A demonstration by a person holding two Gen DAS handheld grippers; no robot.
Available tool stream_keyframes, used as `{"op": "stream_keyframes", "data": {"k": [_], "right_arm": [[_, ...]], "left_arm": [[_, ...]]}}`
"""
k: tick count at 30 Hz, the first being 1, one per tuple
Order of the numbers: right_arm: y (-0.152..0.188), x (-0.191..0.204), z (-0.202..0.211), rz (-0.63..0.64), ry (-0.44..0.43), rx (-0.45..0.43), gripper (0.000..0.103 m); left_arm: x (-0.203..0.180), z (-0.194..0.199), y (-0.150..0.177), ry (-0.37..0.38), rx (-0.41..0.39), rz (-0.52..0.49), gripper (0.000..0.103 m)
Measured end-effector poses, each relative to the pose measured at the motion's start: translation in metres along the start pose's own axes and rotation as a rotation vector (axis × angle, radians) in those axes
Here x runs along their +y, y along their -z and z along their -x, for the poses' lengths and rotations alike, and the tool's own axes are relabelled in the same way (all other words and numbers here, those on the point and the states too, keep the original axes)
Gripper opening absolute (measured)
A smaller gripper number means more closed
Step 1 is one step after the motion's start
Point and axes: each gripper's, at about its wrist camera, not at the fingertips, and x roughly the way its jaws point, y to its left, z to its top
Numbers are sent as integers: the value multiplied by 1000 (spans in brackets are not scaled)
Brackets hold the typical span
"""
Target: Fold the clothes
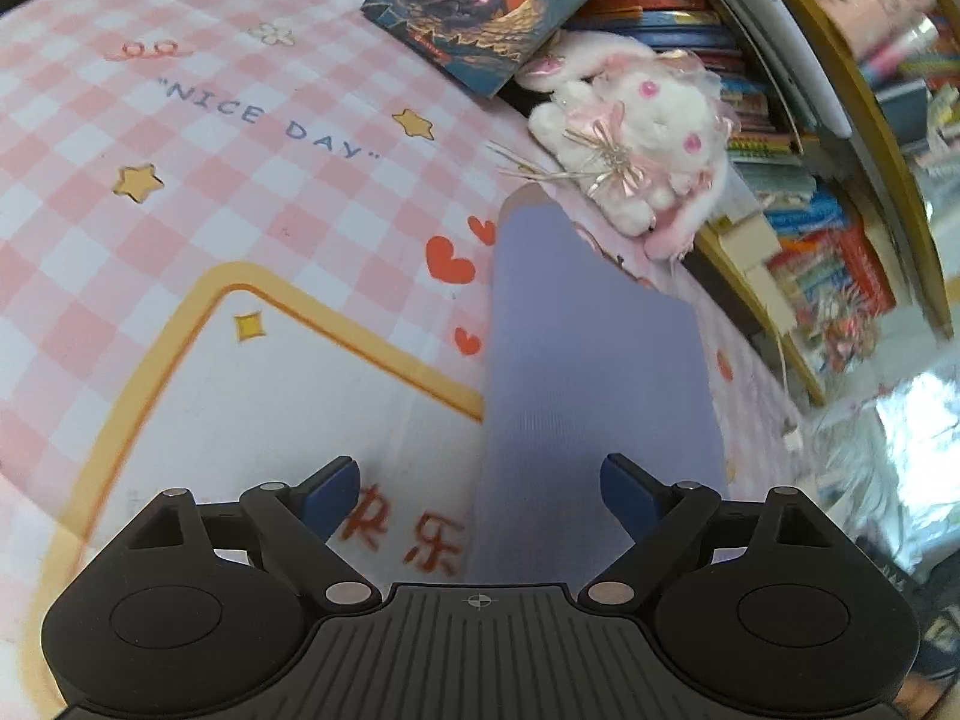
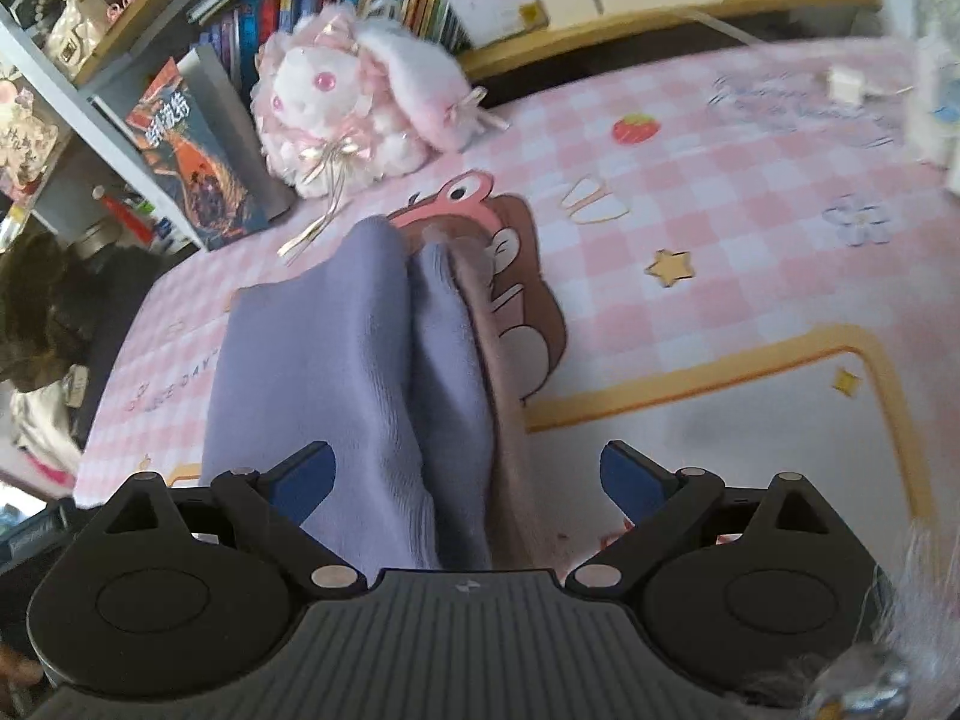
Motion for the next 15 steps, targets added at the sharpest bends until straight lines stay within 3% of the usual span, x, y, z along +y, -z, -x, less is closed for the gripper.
{"op": "stream_keyframes", "data": {"k": [4, 10, 11, 13, 14, 15], "right_arm": [[-8, -7, -15, -8, -41, 46, 91], [-9, -10, -35, -22, -128, 133, 59], [-9, -9, -37, -14, -137, 139, 56], [-9, -2, -38, 36, -127, 136, 52], [-8, 1, -38, 61, -120, 134, 49], [-8, 4, -37, 87, -114, 132, 41]], "left_arm": [[-4, -14, -3, -16, -4, 11, 89], [-5, -21, -7, 0, -36, 26, 88], [-6, -21, -8, 3, -34, 27, 83], [-8, -25, -7, 33, -10, 52, 54], [-11, -24, -7, 42, -11, 55, 45], [-14, -23, -7, 49, -16, 55, 42]]}}
